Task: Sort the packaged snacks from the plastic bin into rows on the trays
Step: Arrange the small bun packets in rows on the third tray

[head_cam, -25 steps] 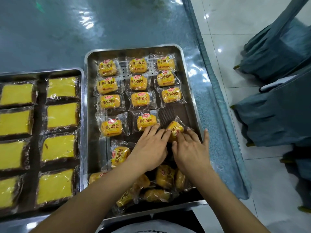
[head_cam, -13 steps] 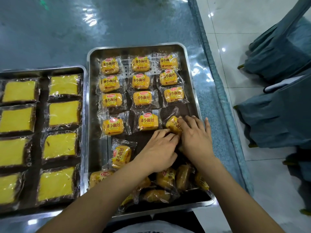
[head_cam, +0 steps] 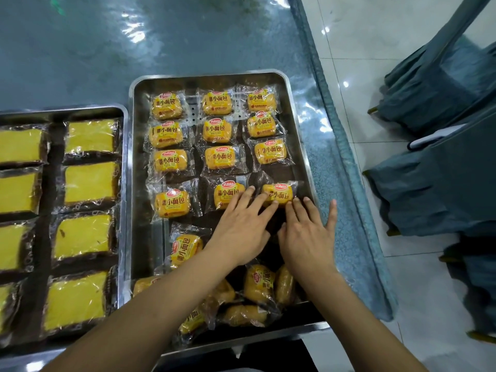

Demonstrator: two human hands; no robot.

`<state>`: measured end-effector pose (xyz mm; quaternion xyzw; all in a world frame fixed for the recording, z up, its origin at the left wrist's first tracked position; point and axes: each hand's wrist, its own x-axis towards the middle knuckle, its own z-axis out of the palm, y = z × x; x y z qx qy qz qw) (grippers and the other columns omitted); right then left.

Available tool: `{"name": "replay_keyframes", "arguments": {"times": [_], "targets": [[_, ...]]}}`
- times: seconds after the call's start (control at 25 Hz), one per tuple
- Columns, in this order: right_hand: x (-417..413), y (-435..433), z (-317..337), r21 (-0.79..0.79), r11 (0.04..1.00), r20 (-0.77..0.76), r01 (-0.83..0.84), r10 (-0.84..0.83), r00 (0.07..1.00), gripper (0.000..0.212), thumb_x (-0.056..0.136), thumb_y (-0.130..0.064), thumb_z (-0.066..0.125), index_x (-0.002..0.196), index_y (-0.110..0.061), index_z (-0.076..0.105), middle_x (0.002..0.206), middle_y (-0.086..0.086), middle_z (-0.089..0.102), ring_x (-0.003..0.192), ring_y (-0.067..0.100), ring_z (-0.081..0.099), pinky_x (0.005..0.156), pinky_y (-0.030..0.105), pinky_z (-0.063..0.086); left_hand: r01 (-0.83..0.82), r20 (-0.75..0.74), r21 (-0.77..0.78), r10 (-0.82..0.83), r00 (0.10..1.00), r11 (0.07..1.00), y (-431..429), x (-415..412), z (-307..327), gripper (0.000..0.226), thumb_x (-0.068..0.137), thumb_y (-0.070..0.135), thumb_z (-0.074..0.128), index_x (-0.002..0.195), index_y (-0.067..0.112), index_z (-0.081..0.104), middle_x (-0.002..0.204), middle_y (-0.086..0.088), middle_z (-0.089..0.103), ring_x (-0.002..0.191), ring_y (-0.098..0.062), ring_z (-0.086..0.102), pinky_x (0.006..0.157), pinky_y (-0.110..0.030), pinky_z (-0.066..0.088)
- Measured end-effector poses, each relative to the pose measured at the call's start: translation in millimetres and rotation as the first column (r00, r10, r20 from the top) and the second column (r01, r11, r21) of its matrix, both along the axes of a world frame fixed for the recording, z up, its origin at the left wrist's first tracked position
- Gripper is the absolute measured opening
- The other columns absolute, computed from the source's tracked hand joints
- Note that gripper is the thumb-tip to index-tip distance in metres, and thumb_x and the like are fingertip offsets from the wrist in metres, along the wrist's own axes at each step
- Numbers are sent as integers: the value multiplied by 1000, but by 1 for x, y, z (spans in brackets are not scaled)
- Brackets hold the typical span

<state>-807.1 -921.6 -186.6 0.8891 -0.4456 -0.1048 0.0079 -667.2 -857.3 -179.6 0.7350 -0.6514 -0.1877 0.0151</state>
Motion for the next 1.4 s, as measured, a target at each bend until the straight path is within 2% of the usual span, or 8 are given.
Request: {"name": "replay_keyframes", "arguments": {"times": [0.12,0.2,0.36,0.48,0.8,1.08,1.2,1.4], "targets": [[1,-7,-8,-41,999,41,-4,6,999,63,90,-33,36,142,-2,52,145,14,55,142,30,42,119,64,6,-31,15,6,31,999,1000,2,-7,-7,69,98,38,43,160,24,15,167,-3,11,153,-32,0,123,-48,-3],[2,-13,-12,-26,1000,105,1,2,995,63,89,-30,46,147,-7,46,146,14,54,144,29,40,121,61,7,-47,24,8,47,999,999,-1,-9,-12,70,98,39,42,160,22,13,168,-4,8,154,-32,-3,124,-48,-3],[2,-23,-16,-3,1000,173,-26,26,985,69,86,-35,32,151,-16,42,147,12,52,145,30,38,122,56,10,-95,36,32,94,995,995,-9,-10,-13,69,99,40,39,160,23,11,168,-2,5,153,-33,-7,124,-49,-5],[2,-29,-21,10,998,187,-61,58,981,68,86,-34,36,150,-14,43,146,13,53,143,32,39,122,57,11,-145,14,57,145,989,988,-17,-14,-10,68,100,40,39,160,23,11,168,-1,3,153,-33,-6,122,-48,-8],[17,-3,10,45,987,327,-155,132,936,52,92,-25,45,141,-10,53,139,13,58,135,33,45,121,53,23,-301,-36,30,302,953,953,53,-18,22,62,99,35,44,156,22,26,164,-3,22,152,-31,7,123,-46,0],[63,62,4,332,727,389,-601,476,789,47,98,-31,39,143,-27,52,147,-7,51,139,13,40,123,30,12,-559,130,93,547,827,824,175,-6,28,50,95,41,33,136,24,55,131,1,61,125,-29,50,107,-47,41],[64,64,-5,381,681,338,-625,527,780,55,98,-42,23,149,-33,42,152,-13,46,143,7,34,125,32,5,-504,136,103,490,861,857,182,-5,18,51,99,46,28,135,25,56,133,2,60,129,-29,48,110,-46,33],[41,77,2,431,723,278,-540,463,842,65,95,-52,8,152,-38,34,149,-18,46,139,4,36,125,37,6,-490,142,125,473,870,863,184,-1,10,61,103,55,15,148,26,43,149,3,50,143,-29,35,118,-45,17]]}}
